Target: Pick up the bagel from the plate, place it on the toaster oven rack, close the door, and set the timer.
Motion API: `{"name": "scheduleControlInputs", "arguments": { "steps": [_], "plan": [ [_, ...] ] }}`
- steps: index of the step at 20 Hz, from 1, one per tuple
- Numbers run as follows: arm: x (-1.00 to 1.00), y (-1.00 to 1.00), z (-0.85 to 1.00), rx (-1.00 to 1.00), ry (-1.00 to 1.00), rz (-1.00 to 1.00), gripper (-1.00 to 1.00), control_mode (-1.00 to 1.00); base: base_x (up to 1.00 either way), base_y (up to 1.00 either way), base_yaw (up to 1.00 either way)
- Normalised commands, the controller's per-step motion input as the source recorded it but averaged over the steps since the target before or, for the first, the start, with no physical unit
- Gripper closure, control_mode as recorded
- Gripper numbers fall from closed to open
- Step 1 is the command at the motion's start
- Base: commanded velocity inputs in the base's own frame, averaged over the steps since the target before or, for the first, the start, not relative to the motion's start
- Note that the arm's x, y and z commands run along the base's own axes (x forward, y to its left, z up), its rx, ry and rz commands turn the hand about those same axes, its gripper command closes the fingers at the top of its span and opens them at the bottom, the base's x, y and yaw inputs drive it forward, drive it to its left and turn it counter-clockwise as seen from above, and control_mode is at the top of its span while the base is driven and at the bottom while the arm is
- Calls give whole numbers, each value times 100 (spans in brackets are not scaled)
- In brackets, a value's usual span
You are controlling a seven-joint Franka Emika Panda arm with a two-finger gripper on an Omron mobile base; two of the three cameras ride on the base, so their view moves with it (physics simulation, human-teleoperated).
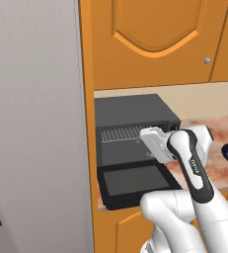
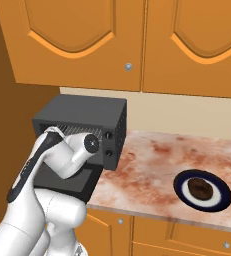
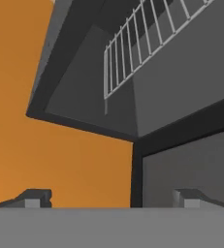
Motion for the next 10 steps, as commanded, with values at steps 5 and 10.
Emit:
{"name": "scheduleControlInputs", "arguments": {
  "steps": [5,10],
  "plan": [
    [25,2,-12,4,-1,-1,-100,-100,0,0,0],
    [20,11,0,-4,-4,-5,-100,-100,0,0,0]
  ]
}}
